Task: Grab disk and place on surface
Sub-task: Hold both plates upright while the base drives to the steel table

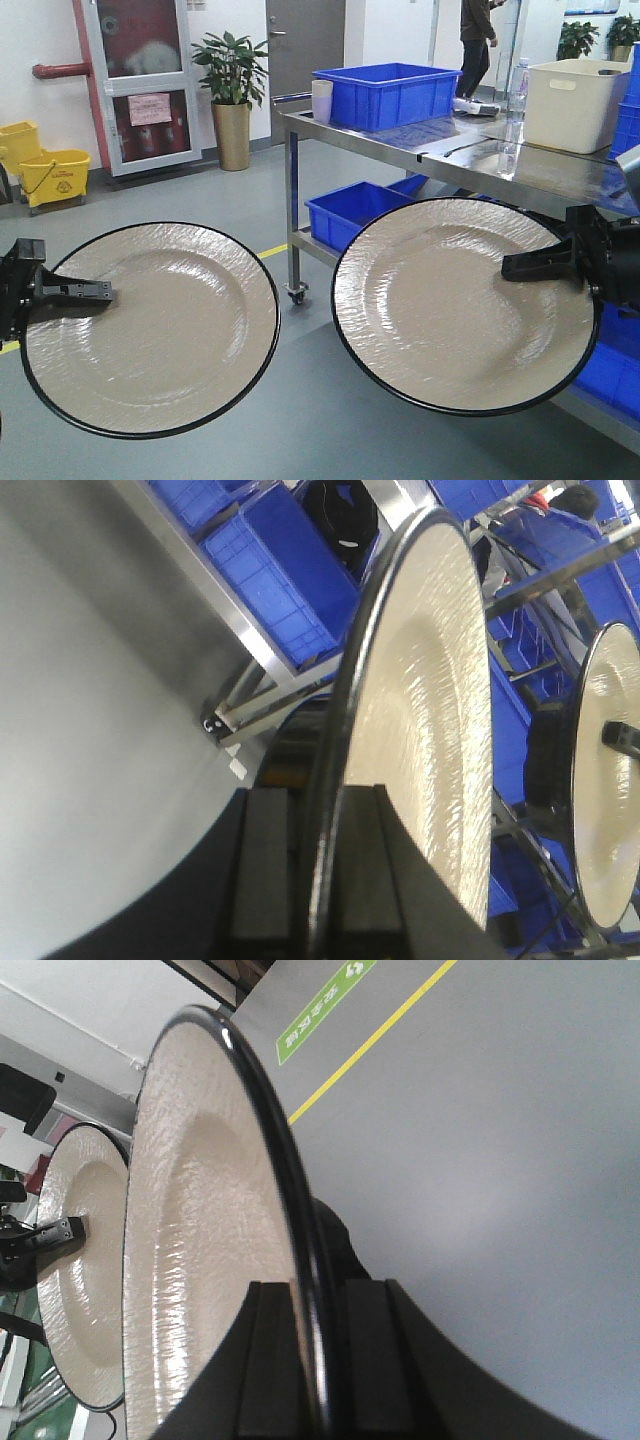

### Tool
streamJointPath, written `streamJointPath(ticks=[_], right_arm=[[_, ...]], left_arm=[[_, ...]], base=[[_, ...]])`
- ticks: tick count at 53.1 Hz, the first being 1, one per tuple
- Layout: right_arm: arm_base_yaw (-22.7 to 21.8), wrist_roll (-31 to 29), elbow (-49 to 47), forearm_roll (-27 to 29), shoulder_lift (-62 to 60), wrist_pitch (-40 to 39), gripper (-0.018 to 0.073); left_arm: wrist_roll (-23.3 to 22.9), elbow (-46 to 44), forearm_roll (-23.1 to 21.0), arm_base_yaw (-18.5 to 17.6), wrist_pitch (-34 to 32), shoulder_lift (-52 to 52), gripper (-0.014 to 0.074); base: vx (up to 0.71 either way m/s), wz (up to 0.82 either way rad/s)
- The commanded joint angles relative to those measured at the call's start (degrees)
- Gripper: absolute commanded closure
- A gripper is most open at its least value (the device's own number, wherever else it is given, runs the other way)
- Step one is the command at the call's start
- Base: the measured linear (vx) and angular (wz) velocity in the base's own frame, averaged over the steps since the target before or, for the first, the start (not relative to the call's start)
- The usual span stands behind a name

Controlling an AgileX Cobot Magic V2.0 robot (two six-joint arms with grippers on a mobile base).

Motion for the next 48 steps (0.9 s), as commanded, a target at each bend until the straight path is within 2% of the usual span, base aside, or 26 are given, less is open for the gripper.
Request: streamJointPath(ticks=[1, 48], right_arm=[[-0.2, 0.5, -1.8, 7.6, -3.0, 0.3, 0.0568], [-0.2, 0.5, -1.8, 7.6, -3.0, 0.3, 0.0568]], left_arm=[[-0.9, -2.1, -7.9, -0.2, 1.2, -2.9, 0.0603], [-0.9, -2.1, -7.9, -0.2, 1.2, -2.9, 0.0603]], base=[[0.35, -0.06], [0.46, 0.06]])
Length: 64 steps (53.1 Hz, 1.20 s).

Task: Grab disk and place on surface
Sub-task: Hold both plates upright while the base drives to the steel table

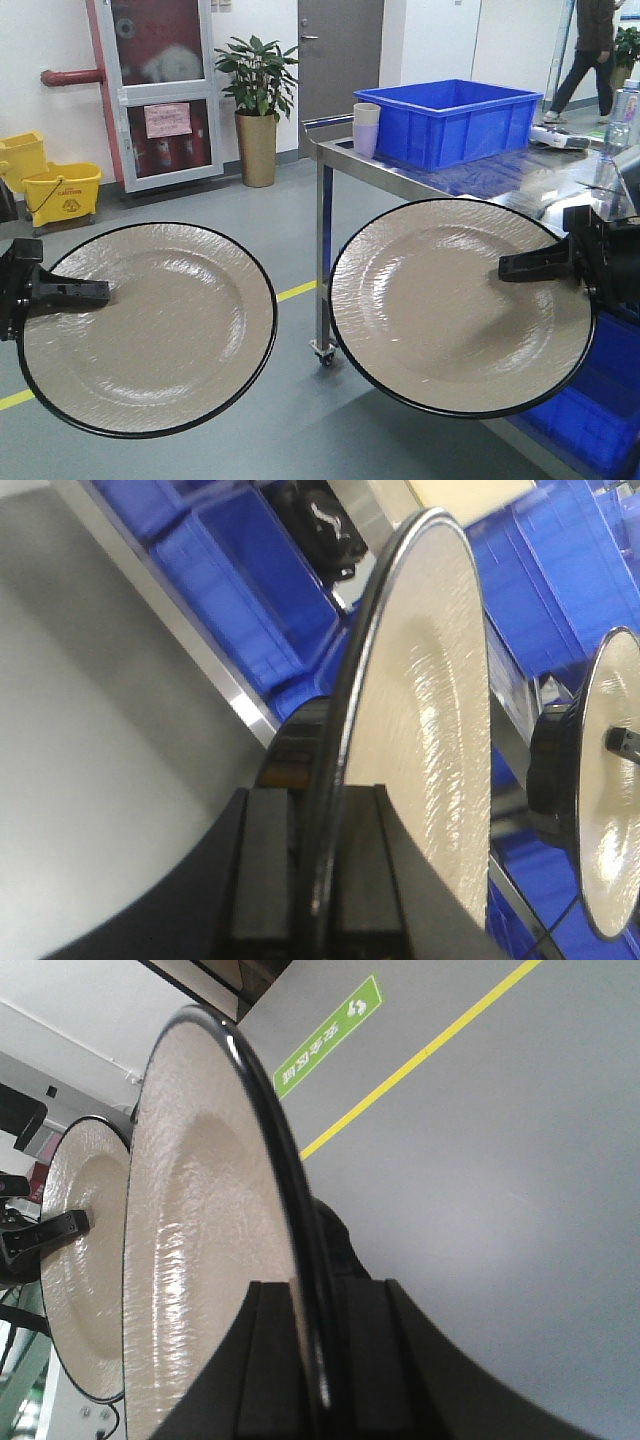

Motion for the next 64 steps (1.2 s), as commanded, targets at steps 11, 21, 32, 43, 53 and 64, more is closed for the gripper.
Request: streamJointPath(ticks=[11, 21, 32, 43, 53, 64], right_arm=[[-0.2, 0.5, -1.8, 7.6, -3.0, 0.0, 0.0568], [-0.2, 0.5, -1.8, 7.6, -3.0, 0.0, 0.0568], [-0.2, 0.5, -1.8, 7.6, -3.0, 0.0, 0.0568], [-0.2, 0.5, -1.8, 7.5, -3.0, 0.0, 0.0568], [-0.2, 0.5, -1.8, 7.7, -3.0, 0.0, 0.0568], [-0.2, 0.5, -1.8, 7.7, -3.0, 0.0, 0.0568]], left_arm=[[-0.9, -2.1, -8.0, -0.2, 1.4, -2.9, 0.0603], [-0.9, -2.1, -8.0, -0.2, 1.4, -2.9, 0.0603], [-0.9, -2.1, -8.0, -0.2, 1.4, -2.9, 0.0603], [-0.9, -2.1, -8.0, -0.2, 1.4, -2.9, 0.0603], [-0.9, -2.1, -8.0, -0.2, 1.3, -2.9, 0.0603], [-0.9, -2.1, -8.0, -0.2, 1.3, -2.9, 0.0603]], base=[[0.52, -0.05], [0.51, -0.13], [0.48, -0.25], [0.45, -0.37], [0.43, -0.47], [0.38, -0.61]])
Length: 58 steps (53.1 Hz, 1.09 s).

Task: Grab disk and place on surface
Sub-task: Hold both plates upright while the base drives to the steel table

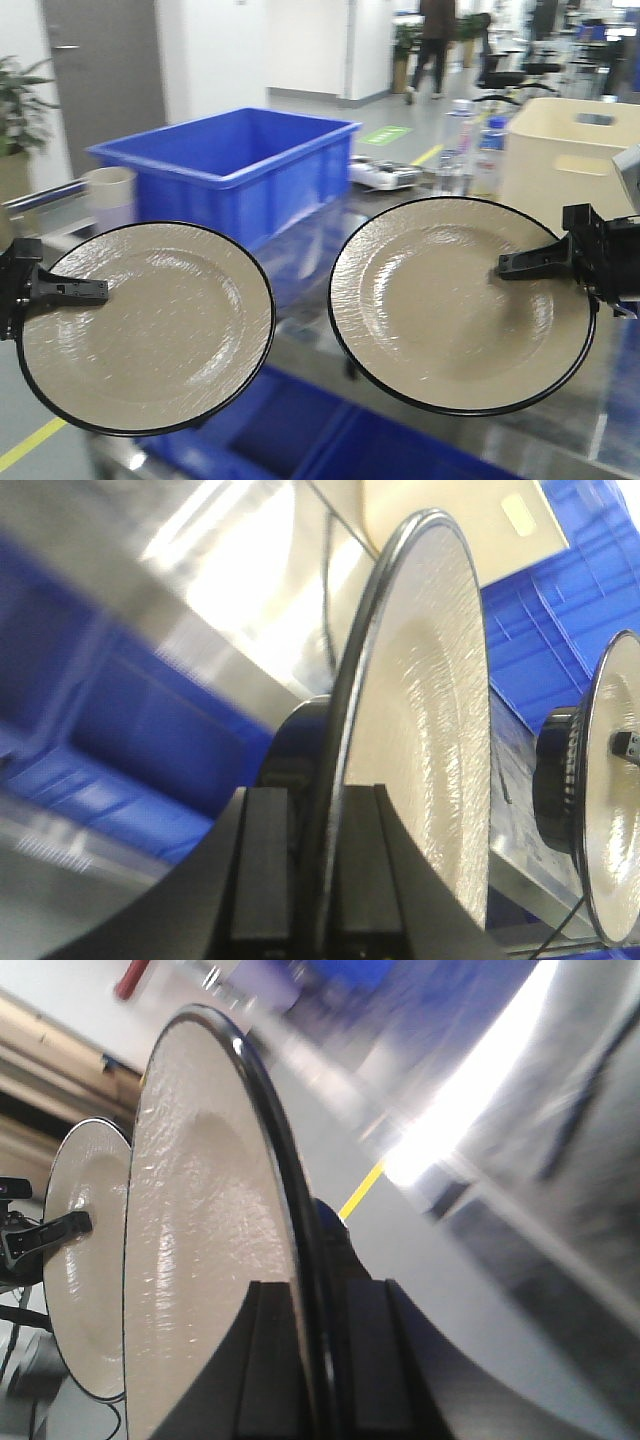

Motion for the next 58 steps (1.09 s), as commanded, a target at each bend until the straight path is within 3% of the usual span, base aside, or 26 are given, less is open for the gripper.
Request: streamJointPath(ticks=[1, 32, 58], right_arm=[[-0.2, 0.5, -1.8, 7.4, -3.0, 0.1, 0.0568], [-0.2, 0.5, -1.8, 7.4, -3.0, 0.1, 0.0568], [-0.2, 0.5, -1.8, 7.5, -3.0, 0.1, 0.0568]], left_arm=[[-0.9, -2.1, -8.0, -0.2, 1.8, -2.9, 0.0603], [-0.9, -2.1, -8.0, -0.2, 1.6, -2.9, 0.0603], [-0.9, -2.1, -8.0, -0.2, 1.6, -2.9, 0.0603]], base=[[0.35, -0.71], [0.27, -0.75], [0.07, -0.27]])
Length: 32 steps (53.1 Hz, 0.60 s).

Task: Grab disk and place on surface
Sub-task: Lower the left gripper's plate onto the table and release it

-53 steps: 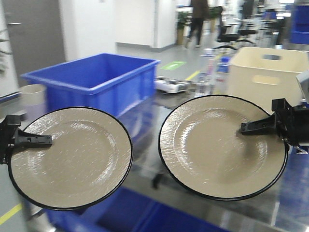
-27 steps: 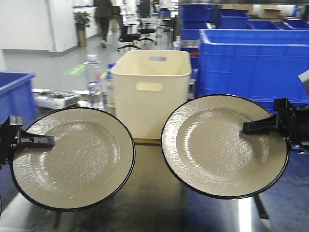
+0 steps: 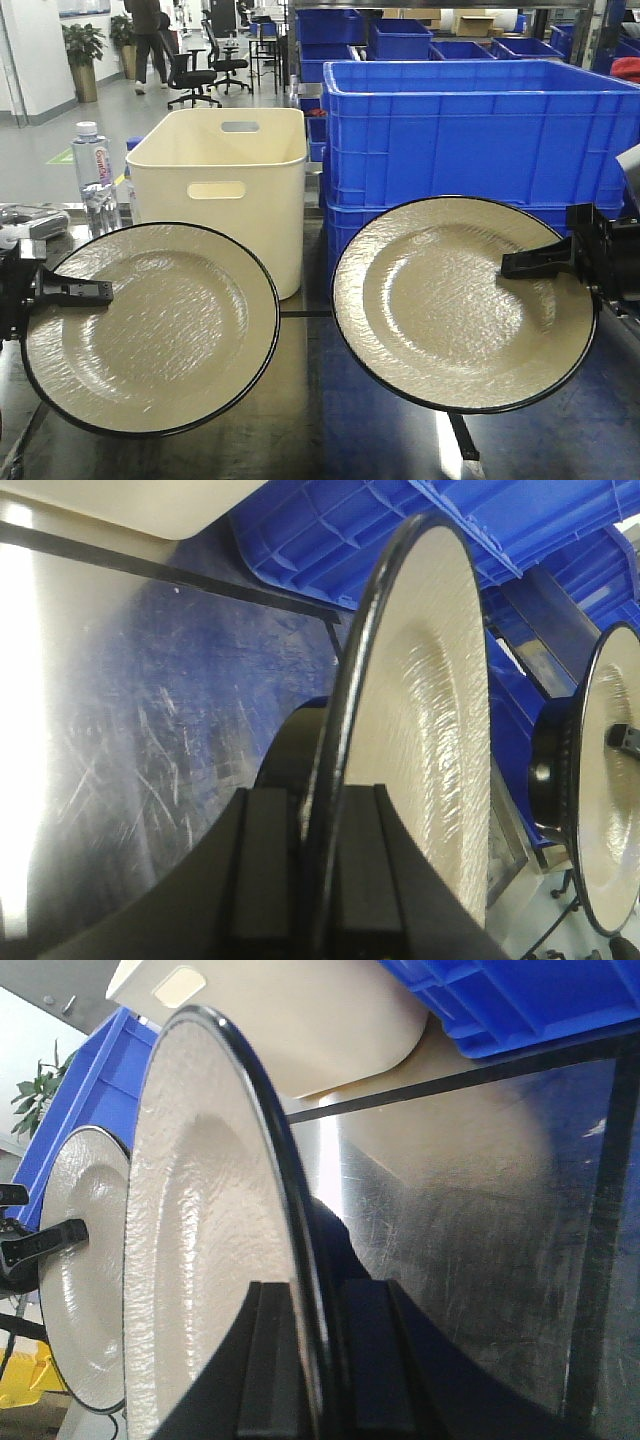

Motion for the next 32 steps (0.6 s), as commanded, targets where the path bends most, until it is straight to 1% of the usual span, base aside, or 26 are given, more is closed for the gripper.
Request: streamJointPath(ticks=[1, 25, 32], right_arm=[[-0.2, 0.5, -1.8, 7.5, -3.0, 0.5, 0.0568], [-0.2, 0.5, -1.8, 7.6, -3.0, 0.4, 0.0568], [-0.2, 0.5, -1.8, 9.3, -3.0, -3.2, 0.0568]], left_arm=[[-0.9, -2.1, -7.9, 0.0, 1.5, -3.0, 0.0603], [-0.9, -2.1, -7.9, 0.0, 1.6, -3.0, 0.0603], [-0.9, -2.1, -7.9, 0.0, 1.6, -3.0, 0.0603]], base=[[0.02, -0.09], [0.00, -0.02], [0.00, 0.00]])
